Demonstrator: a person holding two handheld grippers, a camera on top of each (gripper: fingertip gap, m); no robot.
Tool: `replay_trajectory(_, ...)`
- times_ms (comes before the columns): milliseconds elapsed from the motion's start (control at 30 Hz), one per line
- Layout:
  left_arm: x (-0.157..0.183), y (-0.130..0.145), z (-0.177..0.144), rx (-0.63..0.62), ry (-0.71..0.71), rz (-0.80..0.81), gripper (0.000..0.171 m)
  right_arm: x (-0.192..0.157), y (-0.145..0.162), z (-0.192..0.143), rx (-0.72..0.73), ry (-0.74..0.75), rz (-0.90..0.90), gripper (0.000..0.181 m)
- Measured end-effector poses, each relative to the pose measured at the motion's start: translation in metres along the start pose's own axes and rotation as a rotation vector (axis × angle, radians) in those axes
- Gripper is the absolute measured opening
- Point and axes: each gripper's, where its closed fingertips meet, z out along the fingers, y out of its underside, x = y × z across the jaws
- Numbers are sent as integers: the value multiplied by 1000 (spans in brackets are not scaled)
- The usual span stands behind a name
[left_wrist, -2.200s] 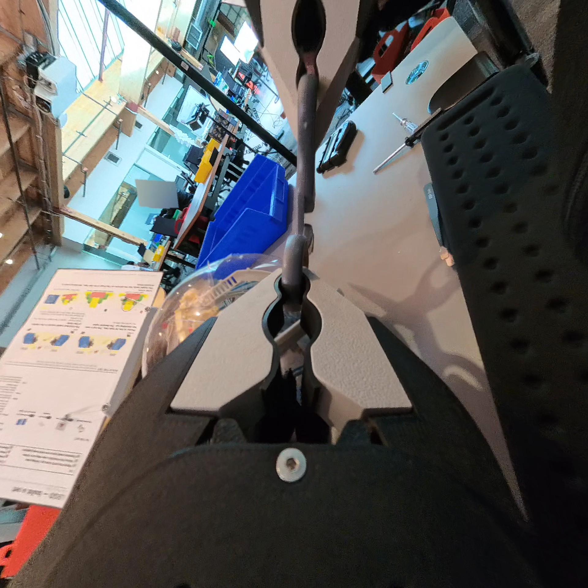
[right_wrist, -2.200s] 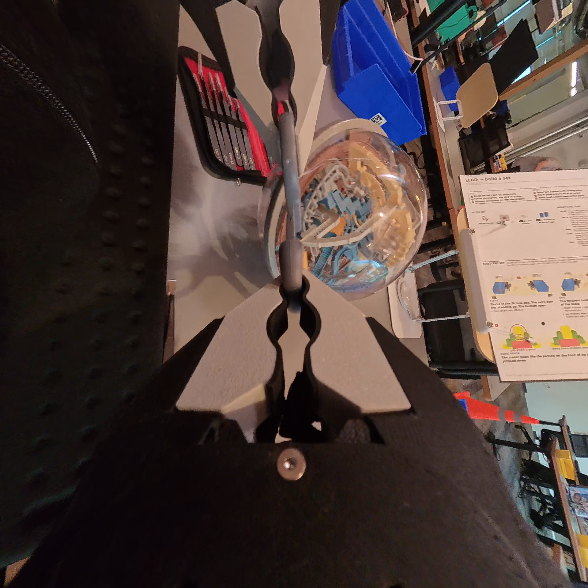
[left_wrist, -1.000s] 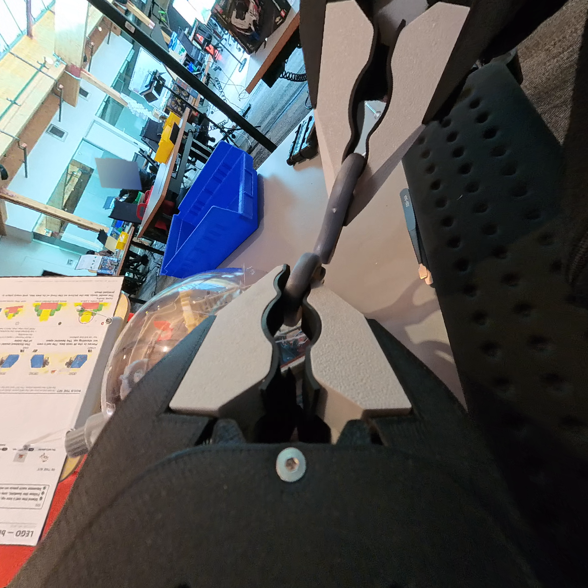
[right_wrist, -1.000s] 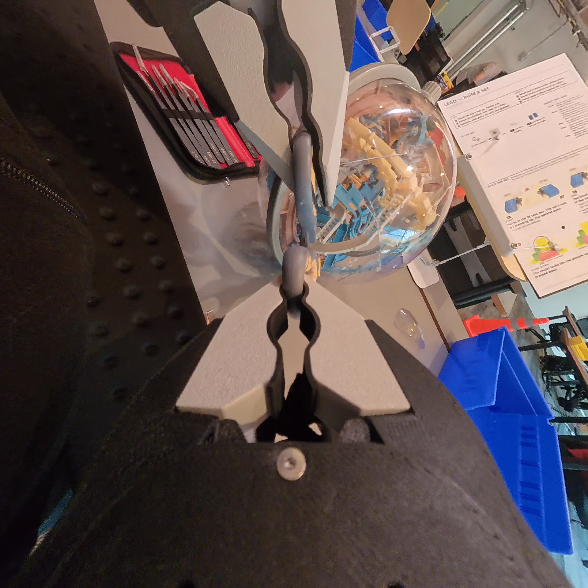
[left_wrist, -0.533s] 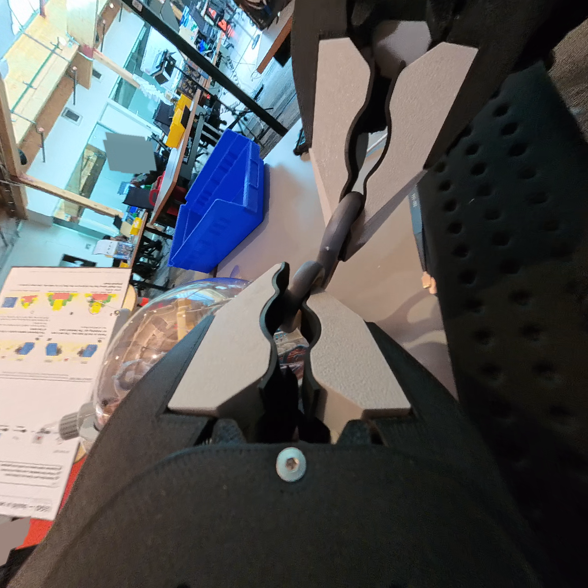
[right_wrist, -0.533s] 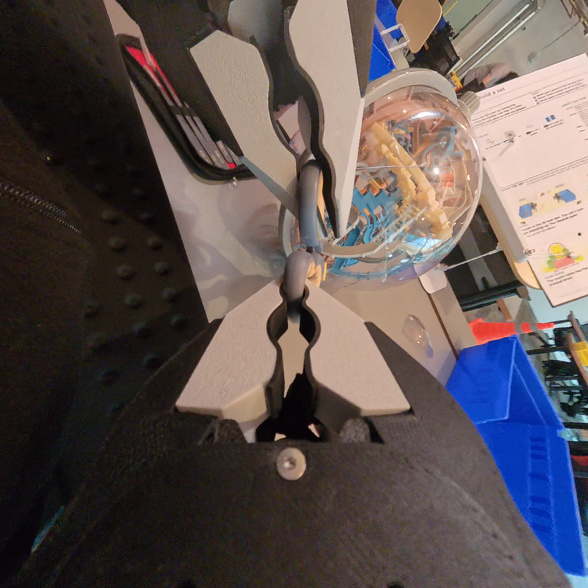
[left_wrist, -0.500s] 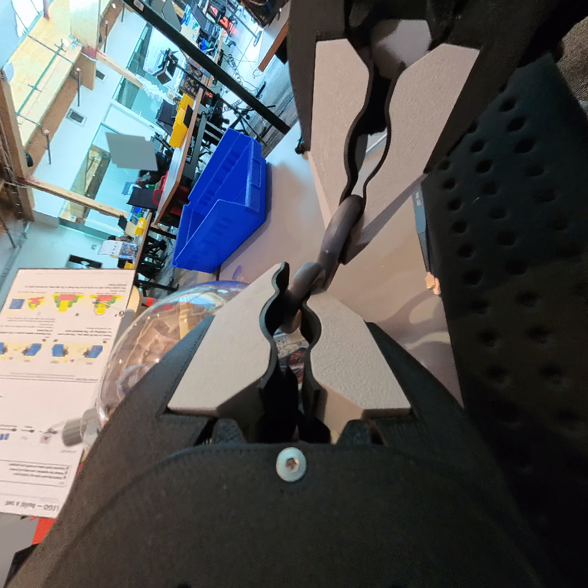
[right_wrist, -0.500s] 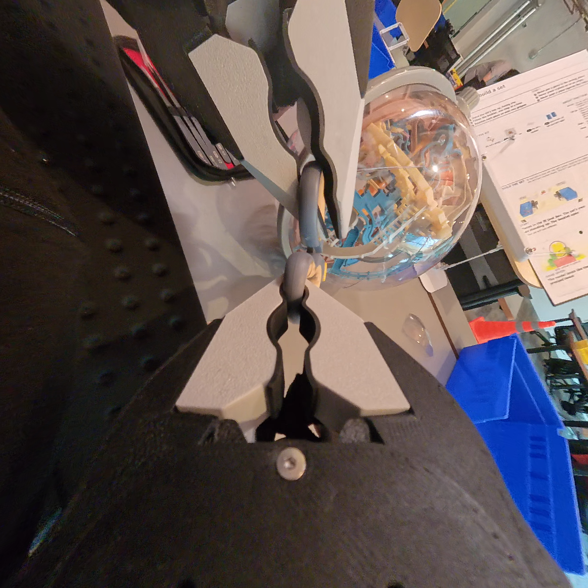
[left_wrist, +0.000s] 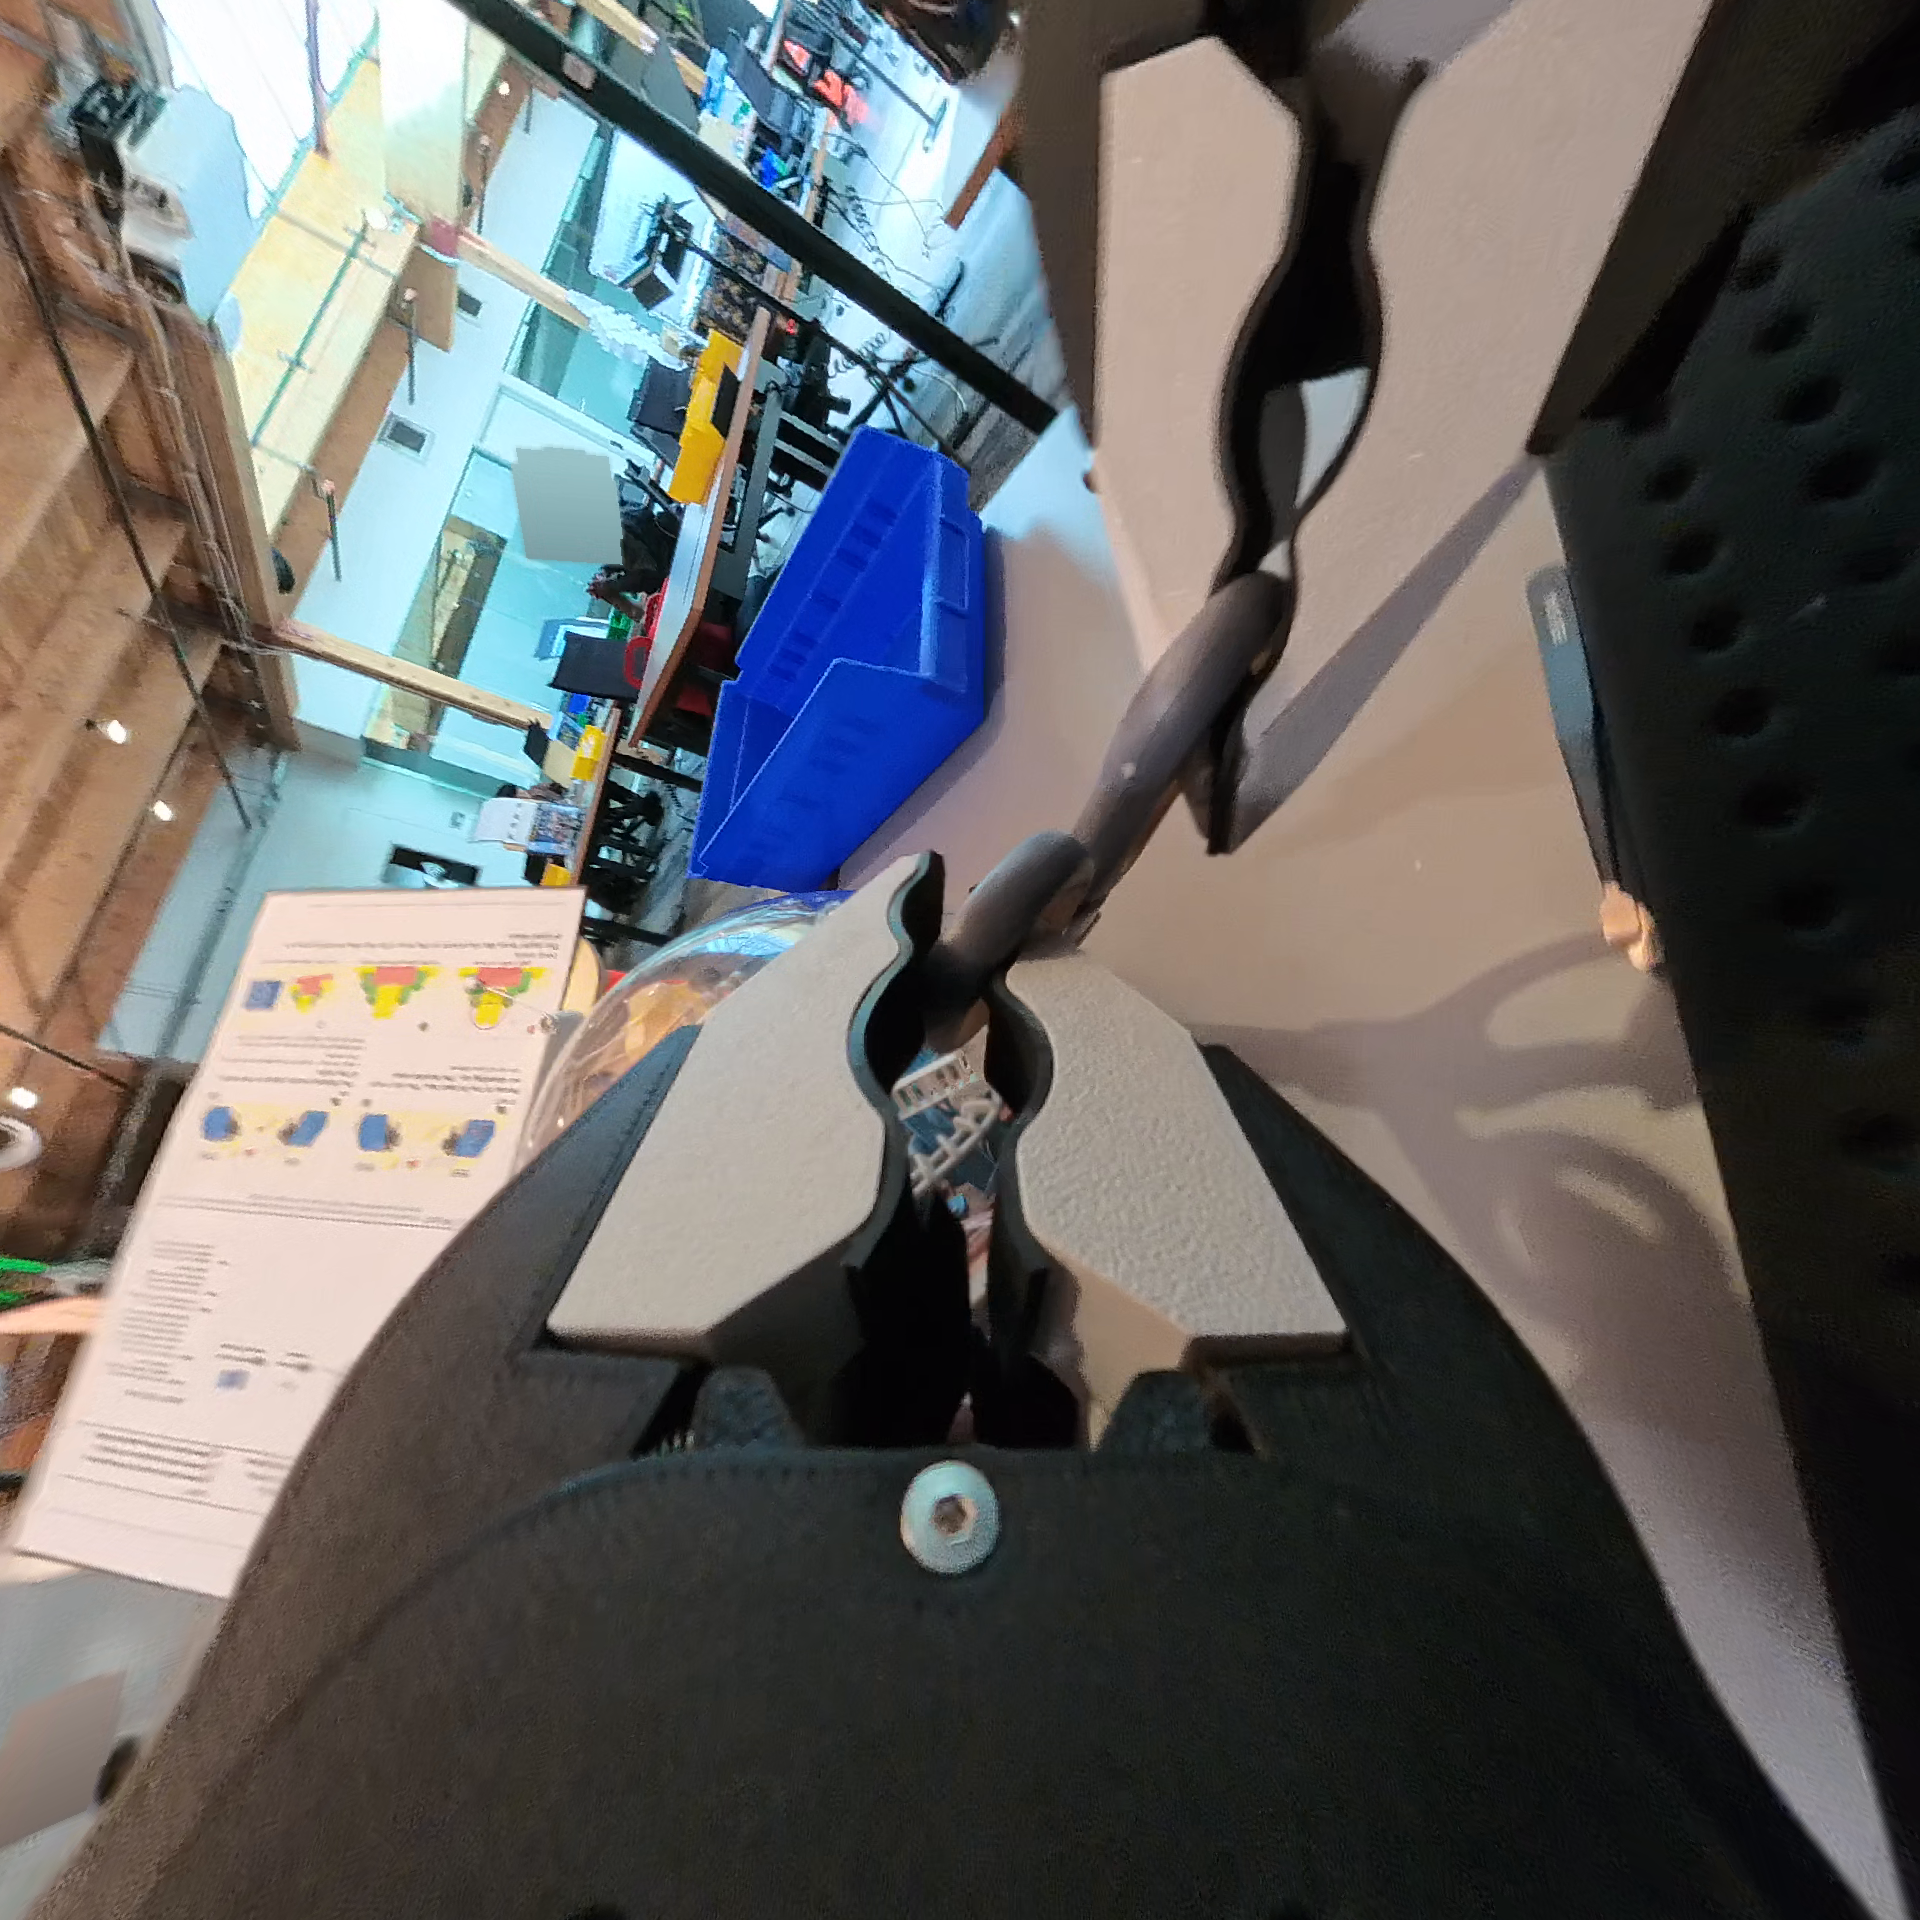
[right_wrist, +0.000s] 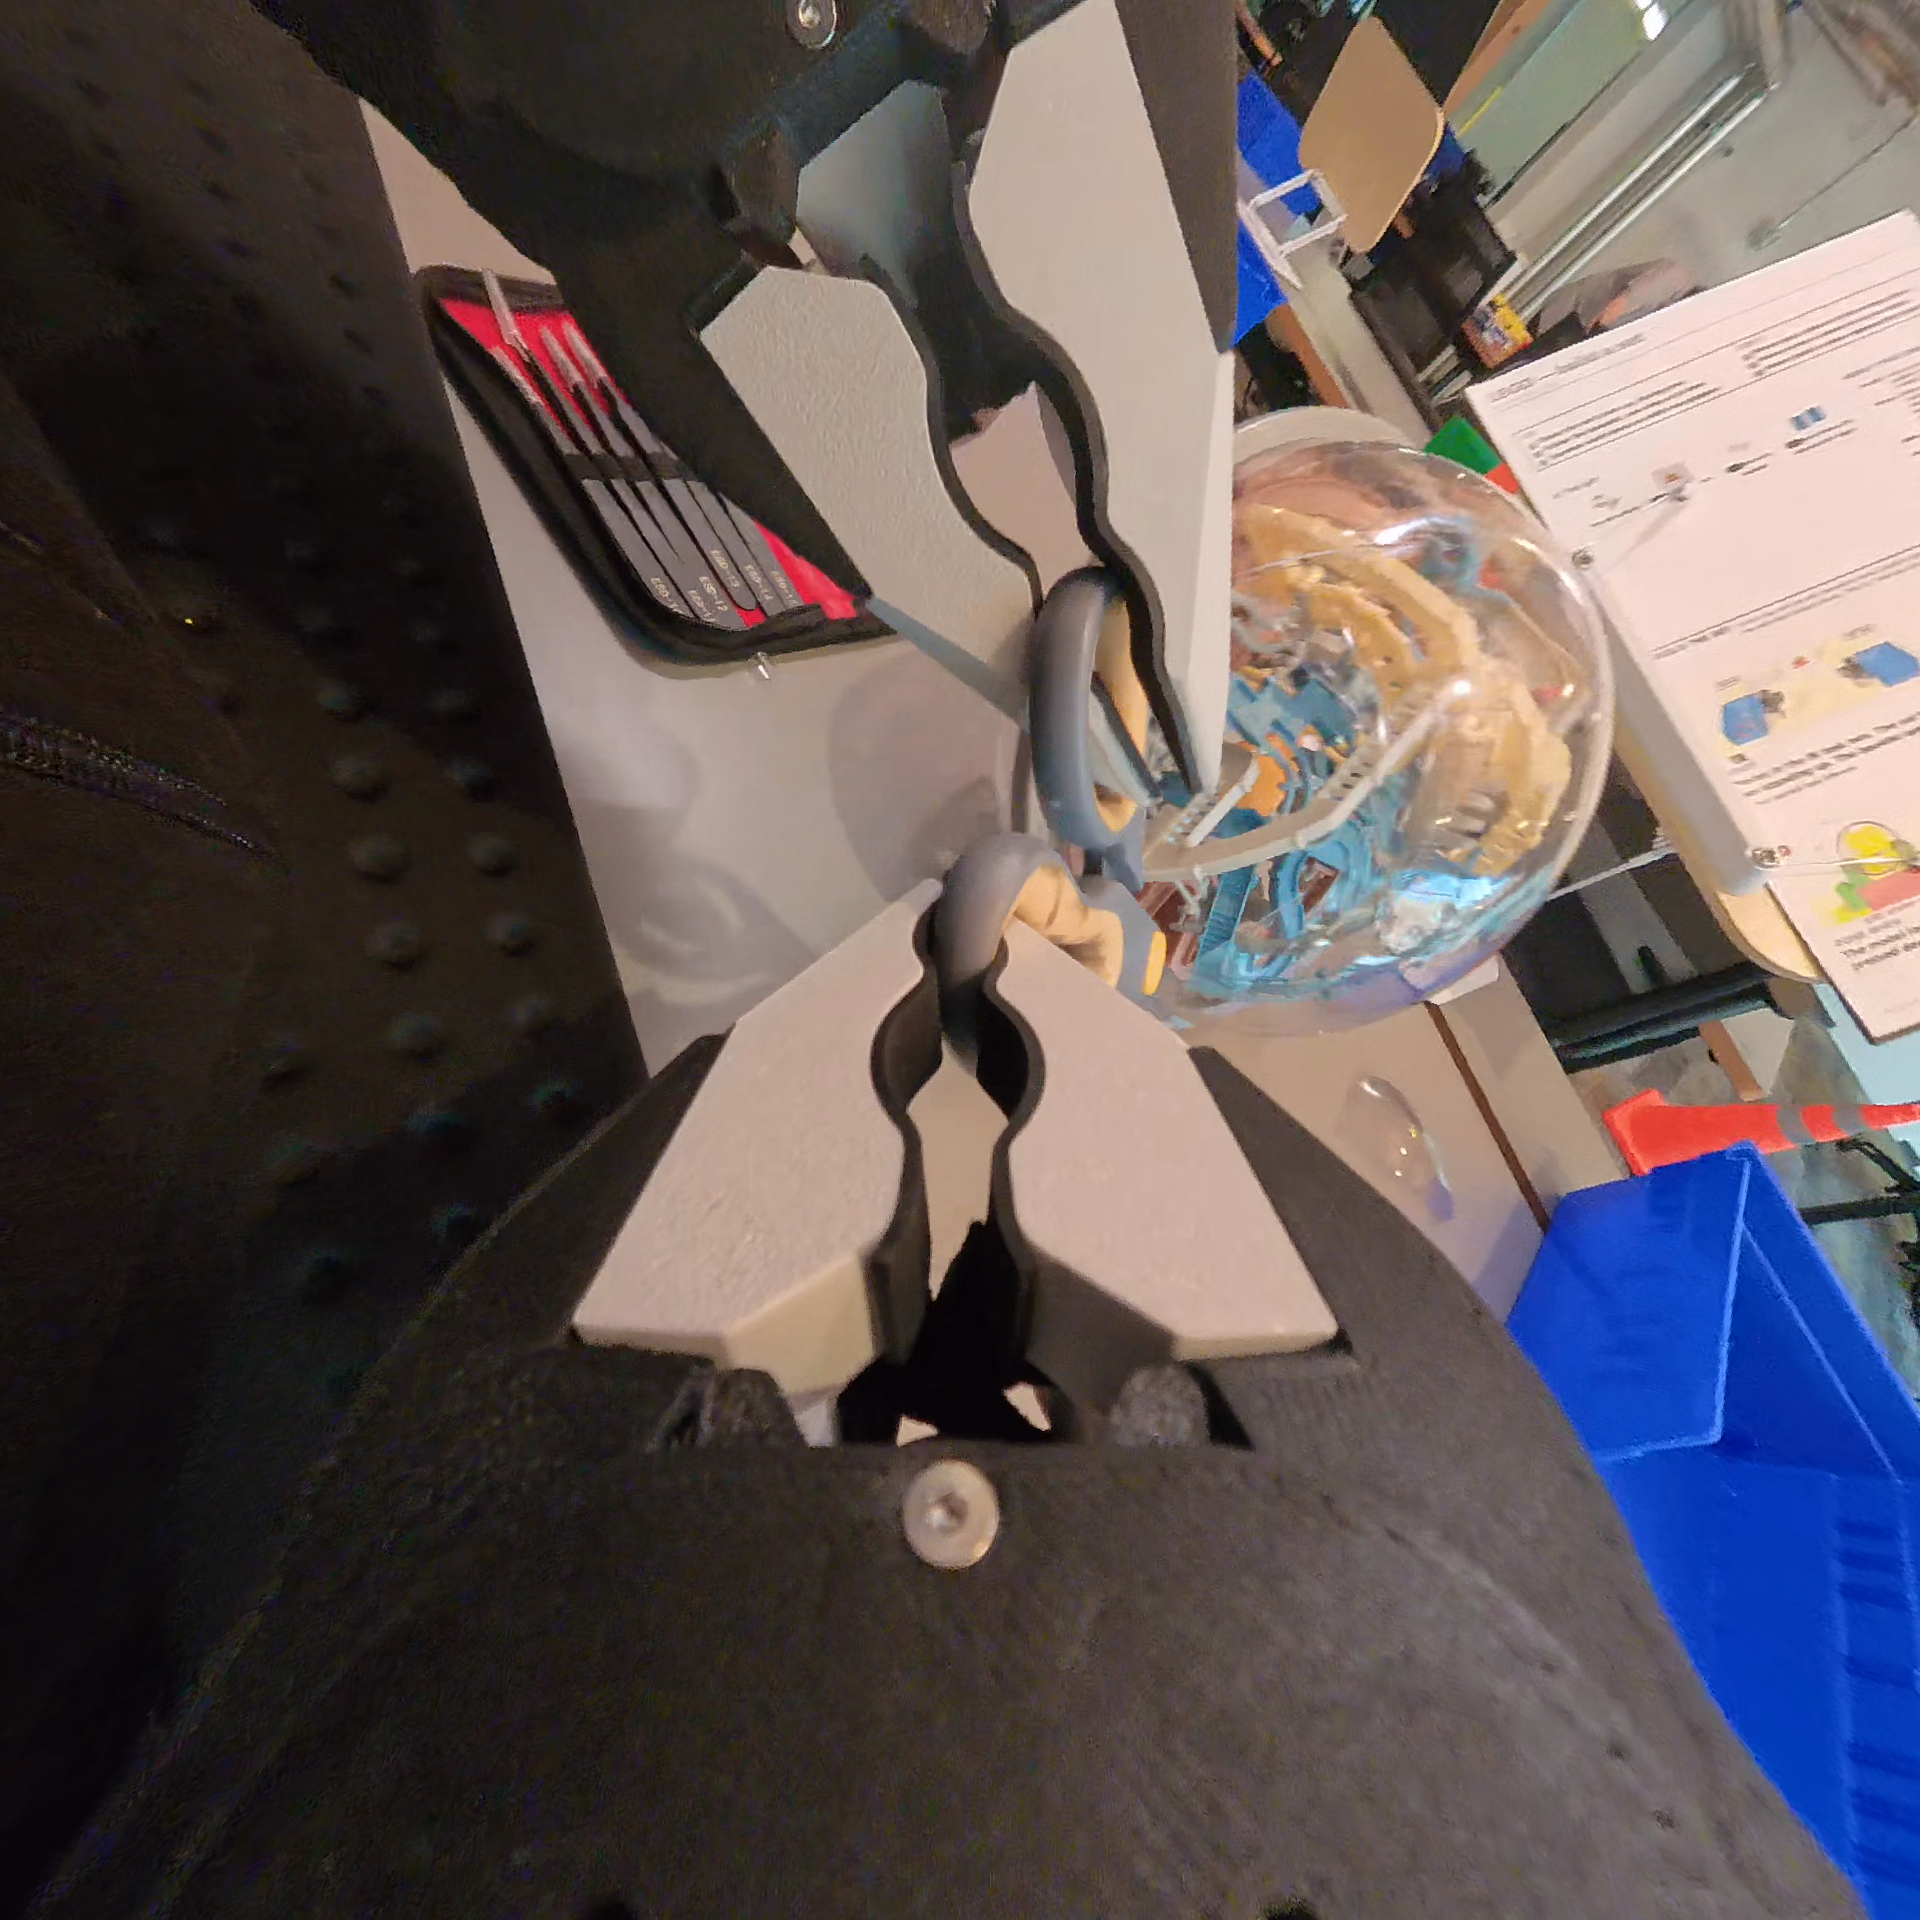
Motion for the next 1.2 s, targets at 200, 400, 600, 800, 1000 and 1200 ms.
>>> replay_trajectory(200,-30,8,-14,51,-34,-212,1,11,-6,-24,103,-16,18,0)
replay_trajectory(400,-25,11,-23,92,-18,-319,1,10,-4,-34,112,-69,-64,0)
replay_trajectory(600,1,20,-14,63,19,-326,2,-3,8,-19,55,-114,-89,0)
replay_trajectory(800,16,25,-7,29,49,-238,4,-6,20,-3,20,-93,-124,0)
replay_trajectory(1000,8,34,-21,-102,165,-163,38,-1,13,-1,42,-54,-150,0)
replay_trajectory(1200,-51,50,-58,-284,167,-75,64,7,13,3,46,-10,-162,0)
